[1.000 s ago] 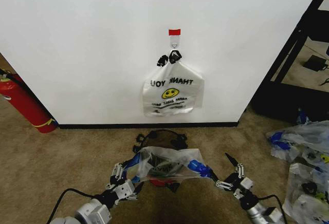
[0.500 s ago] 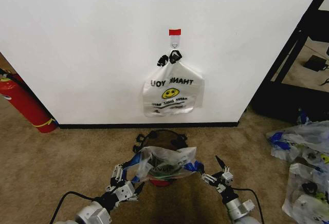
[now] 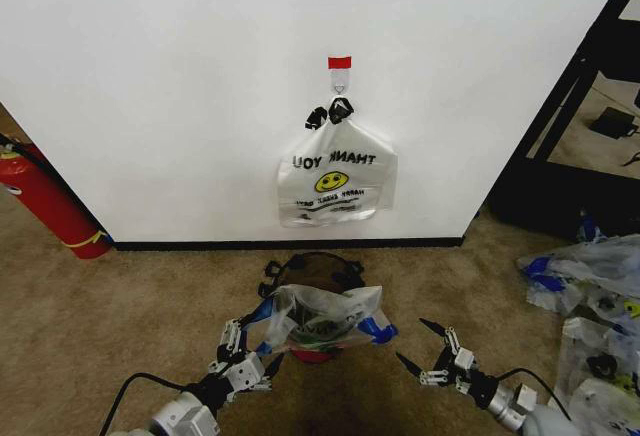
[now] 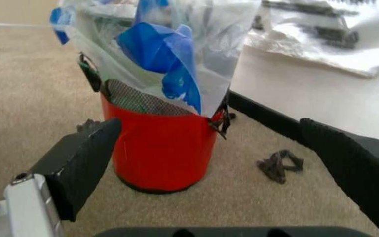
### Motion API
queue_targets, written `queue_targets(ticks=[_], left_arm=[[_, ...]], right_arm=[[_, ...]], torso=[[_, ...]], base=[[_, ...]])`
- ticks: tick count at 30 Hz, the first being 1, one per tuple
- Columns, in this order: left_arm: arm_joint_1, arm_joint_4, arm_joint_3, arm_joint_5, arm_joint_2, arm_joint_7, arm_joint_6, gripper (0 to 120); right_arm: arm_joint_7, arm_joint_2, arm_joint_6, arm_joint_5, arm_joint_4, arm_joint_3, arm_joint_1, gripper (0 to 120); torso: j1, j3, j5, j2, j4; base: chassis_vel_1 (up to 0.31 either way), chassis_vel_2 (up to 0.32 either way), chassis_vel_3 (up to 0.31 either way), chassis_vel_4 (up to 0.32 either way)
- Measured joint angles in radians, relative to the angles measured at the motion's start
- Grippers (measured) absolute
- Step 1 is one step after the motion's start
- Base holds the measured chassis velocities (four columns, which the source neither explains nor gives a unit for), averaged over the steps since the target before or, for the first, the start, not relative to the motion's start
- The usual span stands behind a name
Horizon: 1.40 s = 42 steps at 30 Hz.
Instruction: Pick up the garbage bag from the wall and place it over the trash bin.
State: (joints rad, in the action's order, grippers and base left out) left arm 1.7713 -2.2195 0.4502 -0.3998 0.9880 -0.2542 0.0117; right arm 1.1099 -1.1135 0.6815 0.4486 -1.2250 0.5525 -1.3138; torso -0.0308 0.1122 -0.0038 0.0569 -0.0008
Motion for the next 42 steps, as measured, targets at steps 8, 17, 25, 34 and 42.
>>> queue_targets(ticks=[8,17,25,34,42], left_arm=[[-0.038,-0.076,0.078,0.144,-0.034,0.015,0.049,100],[-0.257,-0.099,-0.009,0.761,-0.139,0.134,0.295,100],[-0.655,0.148,-0.285,1.049,-0.228,0.231,0.467,100],[-1.132,0.355,-0.708,1.206,-0.169,0.421,0.648,100],[-1.289,0.445,-0.877,1.328,-0.113,0.588,0.735,100]], right_arm=[[0.093,0.001,-0.035,0.128,-0.140,-0.005,-0.025,100],[0.012,0.025,-0.141,0.287,-0.461,-0.113,-0.042,100],[-0.027,0.014,-0.111,0.245,-0.523,-0.144,-0.017,100],[-0.038,-0.030,-0.056,0.180,-0.494,-0.128,-0.009,100],[-0.015,-0.040,-0.027,0.170,-0.510,-0.102,-0.038,100]], torso=[[0.000,0.000,-0.0001,0.000,-0.0003],[0.000,0.000,-0.0007,0.000,-0.0014],[0.000,0.000,-0.0003,0.000,-0.0011],[0.000,0.000,-0.0004,0.000,-0.0004],[0.000,0.000,-0.0002,0.000,0.0000]], base=[[0.000,0.000,0.000,0.000],[0.000,0.000,0.000,0.000],[0.005,0.007,0.013,0.003],[0.000,0.000,0.000,0.000],[0.000,0.000,0.000,0.000]])
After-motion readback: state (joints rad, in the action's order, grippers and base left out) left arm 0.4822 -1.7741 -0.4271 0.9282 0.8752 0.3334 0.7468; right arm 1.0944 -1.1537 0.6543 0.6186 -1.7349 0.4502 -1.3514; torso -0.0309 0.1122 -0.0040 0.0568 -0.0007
